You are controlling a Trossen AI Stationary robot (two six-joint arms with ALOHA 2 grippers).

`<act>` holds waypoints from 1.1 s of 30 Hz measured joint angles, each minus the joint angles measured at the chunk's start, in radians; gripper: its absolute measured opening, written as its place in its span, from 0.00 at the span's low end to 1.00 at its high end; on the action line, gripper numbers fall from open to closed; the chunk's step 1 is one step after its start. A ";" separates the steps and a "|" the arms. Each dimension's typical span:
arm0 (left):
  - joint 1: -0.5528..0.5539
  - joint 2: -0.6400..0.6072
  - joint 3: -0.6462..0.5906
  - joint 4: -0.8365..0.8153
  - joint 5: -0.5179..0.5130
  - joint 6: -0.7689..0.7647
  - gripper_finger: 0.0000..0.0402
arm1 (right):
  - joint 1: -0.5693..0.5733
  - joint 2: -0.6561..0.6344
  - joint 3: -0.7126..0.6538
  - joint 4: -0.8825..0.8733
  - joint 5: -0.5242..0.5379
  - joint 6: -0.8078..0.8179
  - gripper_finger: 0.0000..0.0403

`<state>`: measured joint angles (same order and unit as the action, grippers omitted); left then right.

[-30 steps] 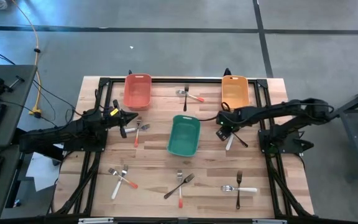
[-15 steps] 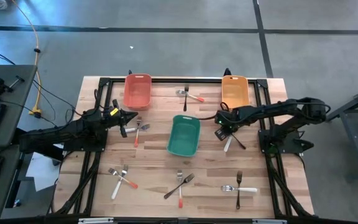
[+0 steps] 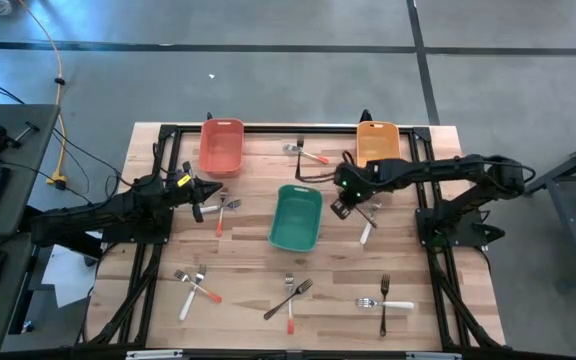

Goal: Sort silverware by color (type)
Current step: Put the middle right black fork into the orange bin

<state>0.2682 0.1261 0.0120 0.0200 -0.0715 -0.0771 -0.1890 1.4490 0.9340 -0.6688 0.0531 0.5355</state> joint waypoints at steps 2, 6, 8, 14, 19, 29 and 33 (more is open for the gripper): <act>0.000 0.000 0.000 0.000 0.000 0.000 0.00 | -0.002 0.000 0.060 0.003 0.002 -0.019 0.14; 0.000 0.000 0.000 0.000 0.000 0.003 0.00 | -0.015 0.003 0.179 0.067 0.007 -0.055 0.14; 0.000 0.000 0.000 0.000 0.000 0.015 0.00 | -0.023 0.018 0.239 0.124 0.007 -0.065 0.14; 0.000 0.000 0.000 -0.001 0.000 0.029 0.00 | -0.074 0.155 0.428 0.346 -0.008 -0.065 0.14; 0.000 0.000 0.000 0.000 -0.016 0.055 0.00 | -0.127 0.358 0.639 0.548 -0.086 -0.042 0.14; 0.001 0.000 0.000 0.001 -0.017 0.063 0.00 | -0.172 0.849 1.210 0.581 -0.240 0.074 0.14; 0.000 0.000 0.000 0.001 -0.017 0.062 0.00 | -0.184 0.996 1.393 0.576 -0.237 0.117 0.14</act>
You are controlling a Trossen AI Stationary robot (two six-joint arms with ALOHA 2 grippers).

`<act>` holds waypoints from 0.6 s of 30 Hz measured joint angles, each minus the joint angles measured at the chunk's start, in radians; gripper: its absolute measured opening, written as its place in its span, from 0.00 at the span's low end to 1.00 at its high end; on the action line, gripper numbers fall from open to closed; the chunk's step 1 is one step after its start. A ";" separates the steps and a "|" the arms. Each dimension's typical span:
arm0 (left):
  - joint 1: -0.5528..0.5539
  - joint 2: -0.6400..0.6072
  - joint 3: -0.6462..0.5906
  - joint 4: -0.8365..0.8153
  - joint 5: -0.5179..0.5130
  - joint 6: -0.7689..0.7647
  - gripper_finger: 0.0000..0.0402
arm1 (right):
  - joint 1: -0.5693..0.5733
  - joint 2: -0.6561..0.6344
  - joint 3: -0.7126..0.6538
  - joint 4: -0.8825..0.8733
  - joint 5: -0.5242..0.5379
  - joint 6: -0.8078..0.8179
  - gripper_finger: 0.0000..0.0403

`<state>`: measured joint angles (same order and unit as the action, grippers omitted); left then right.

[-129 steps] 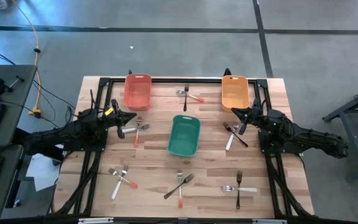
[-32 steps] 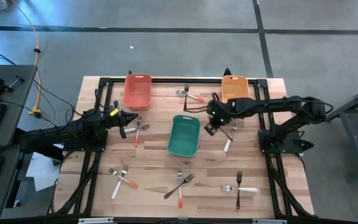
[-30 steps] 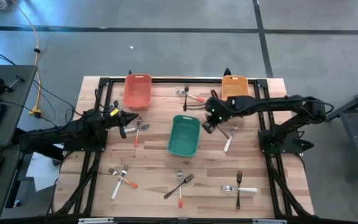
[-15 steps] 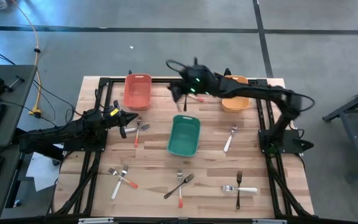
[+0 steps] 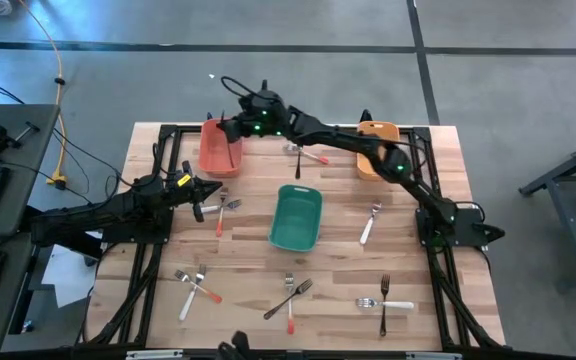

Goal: Sort silverware by color (type)
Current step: Put the middle right black fork into the orange bin

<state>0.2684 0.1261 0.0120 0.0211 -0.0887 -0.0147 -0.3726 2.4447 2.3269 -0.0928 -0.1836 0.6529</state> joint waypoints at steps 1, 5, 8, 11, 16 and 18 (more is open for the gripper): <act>0.000 0.000 0.000 0.000 0.000 0.000 0.00 | -0.004 0.029 0.031 0.002 0.004 0.006 0.14; 0.000 0.000 0.000 0.000 -0.001 0.000 0.00 | -0.023 0.052 -0.047 0.126 0.018 0.087 0.14; 0.000 0.000 0.000 0.000 -0.002 0.000 0.00 | -0.032 0.061 -0.091 0.128 0.036 0.099 0.14; 0.000 0.000 0.000 0.000 -0.002 0.000 0.00 | -0.035 0.085 -0.101 0.143 0.046 0.107 0.14; 0.000 0.000 0.000 0.000 -0.002 0.000 0.00 | -0.031 0.119 -0.100 0.148 0.065 0.111 0.14; 0.000 0.000 0.000 0.000 -0.002 0.000 0.00 | -0.031 0.138 -0.100 0.159 0.076 0.114 0.14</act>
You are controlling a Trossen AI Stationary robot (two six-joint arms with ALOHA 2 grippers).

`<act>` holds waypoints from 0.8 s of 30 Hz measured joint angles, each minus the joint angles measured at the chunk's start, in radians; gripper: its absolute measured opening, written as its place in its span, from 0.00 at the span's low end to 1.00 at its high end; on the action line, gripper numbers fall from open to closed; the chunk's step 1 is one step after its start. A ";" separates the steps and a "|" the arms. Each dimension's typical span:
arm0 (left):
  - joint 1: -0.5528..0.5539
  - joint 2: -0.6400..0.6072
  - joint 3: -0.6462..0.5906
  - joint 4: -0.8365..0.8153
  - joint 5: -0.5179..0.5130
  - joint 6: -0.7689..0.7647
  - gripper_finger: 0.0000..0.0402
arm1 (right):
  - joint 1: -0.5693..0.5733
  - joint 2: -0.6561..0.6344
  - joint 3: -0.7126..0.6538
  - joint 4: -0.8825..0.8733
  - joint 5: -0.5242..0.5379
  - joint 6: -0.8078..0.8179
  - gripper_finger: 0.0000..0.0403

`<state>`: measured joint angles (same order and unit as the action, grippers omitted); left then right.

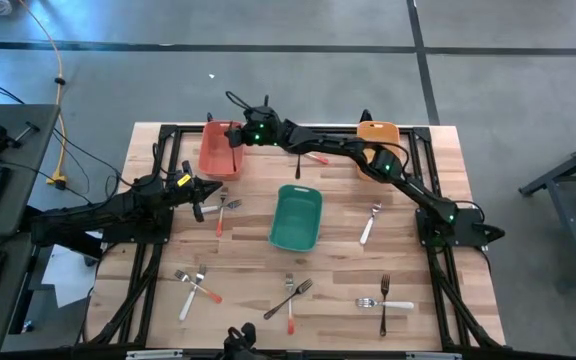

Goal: Sort silverware by color (type)
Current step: Put the middle right black fork into the orange bin, then put the top left white fork into the green bin

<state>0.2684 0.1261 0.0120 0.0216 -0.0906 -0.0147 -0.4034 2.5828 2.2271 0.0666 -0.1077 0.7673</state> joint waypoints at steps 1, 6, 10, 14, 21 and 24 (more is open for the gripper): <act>0.000 0.000 0.000 0.000 0.000 -0.001 0.00 | 0.000 0.003 -0.002 -0.006 0.000 0.000 0.14; 0.000 0.000 0.000 0.000 0.000 -0.001 0.00 | -0.002 0.007 -0.001 -0.013 0.014 -0.015 0.15; 0.000 0.000 0.000 0.000 0.000 -0.002 0.00 | -0.003 0.008 -0.001 -0.049 0.033 -0.035 0.18; 0.000 0.000 0.000 0.000 0.000 -0.007 0.00 | -0.003 0.008 -0.001 -0.066 0.034 -0.042 0.24; 0.000 0.000 0.000 0.000 0.001 -0.010 0.00 | -0.005 0.008 -0.001 -0.084 0.048 -0.046 0.32; 0.000 0.000 0.000 0.000 0.001 -0.010 0.00 | -0.007 0.008 0.001 -0.085 0.046 -0.064 0.33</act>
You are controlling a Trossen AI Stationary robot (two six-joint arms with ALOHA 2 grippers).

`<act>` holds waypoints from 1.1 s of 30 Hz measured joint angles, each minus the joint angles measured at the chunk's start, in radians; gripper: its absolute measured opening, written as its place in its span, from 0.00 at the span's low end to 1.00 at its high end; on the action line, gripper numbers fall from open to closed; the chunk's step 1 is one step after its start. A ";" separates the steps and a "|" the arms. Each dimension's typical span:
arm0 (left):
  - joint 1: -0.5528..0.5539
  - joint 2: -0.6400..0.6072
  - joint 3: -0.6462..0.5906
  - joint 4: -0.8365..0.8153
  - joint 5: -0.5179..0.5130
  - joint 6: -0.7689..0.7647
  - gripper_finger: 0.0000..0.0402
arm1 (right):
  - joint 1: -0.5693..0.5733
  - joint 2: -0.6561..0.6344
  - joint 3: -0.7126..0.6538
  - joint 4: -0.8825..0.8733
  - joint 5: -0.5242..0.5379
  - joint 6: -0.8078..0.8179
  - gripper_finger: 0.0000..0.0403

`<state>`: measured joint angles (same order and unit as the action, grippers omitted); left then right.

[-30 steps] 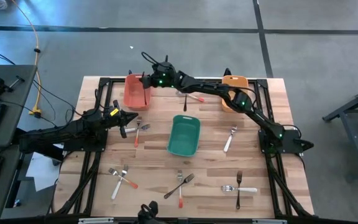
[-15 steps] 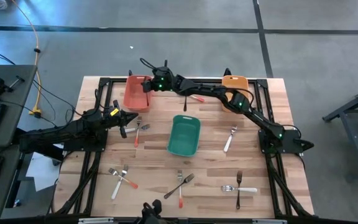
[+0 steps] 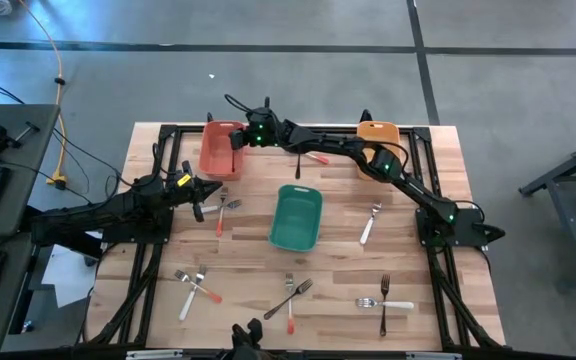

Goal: Sort silverware by color (type)
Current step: Put the top left white fork into the green bin

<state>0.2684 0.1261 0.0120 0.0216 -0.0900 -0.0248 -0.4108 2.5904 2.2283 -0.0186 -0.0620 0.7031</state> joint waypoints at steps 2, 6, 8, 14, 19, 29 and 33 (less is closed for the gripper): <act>0.000 0.000 0.000 0.000 0.000 0.000 0.00 | -0.004 0.000 0.011 -0.001 -0.026 -0.018 0.33; 0.000 0.000 0.000 0.000 0.000 -0.008 0.00 | -0.016 -0.008 0.053 -0.077 -0.132 -0.103 0.30; 0.000 0.000 0.000 0.000 0.001 -0.009 0.00 | -0.018 -0.027 0.082 -0.182 -0.158 -0.212 0.26; -0.001 0.000 0.000 0.000 0.002 -0.009 0.00 | 0.009 -0.133 0.088 -0.340 -0.105 -0.487 0.04; -0.001 0.000 0.000 0.000 0.019 -0.011 0.00 | 0.048 -0.123 -0.009 -0.239 -0.047 -0.520 0.02; -0.001 0.000 0.000 -0.008 0.049 -0.001 0.00 | 0.055 -0.286 -0.445 0.251 -0.006 -0.408 0.00; -0.001 0.000 0.000 -0.010 0.055 0.000 0.00 | 0.048 -0.443 -0.705 0.424 0.018 -0.390 0.00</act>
<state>0.2672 0.1261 0.0120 0.0120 -0.0353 -0.0246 -0.3626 2.1479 1.5236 0.4053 -0.0444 0.3134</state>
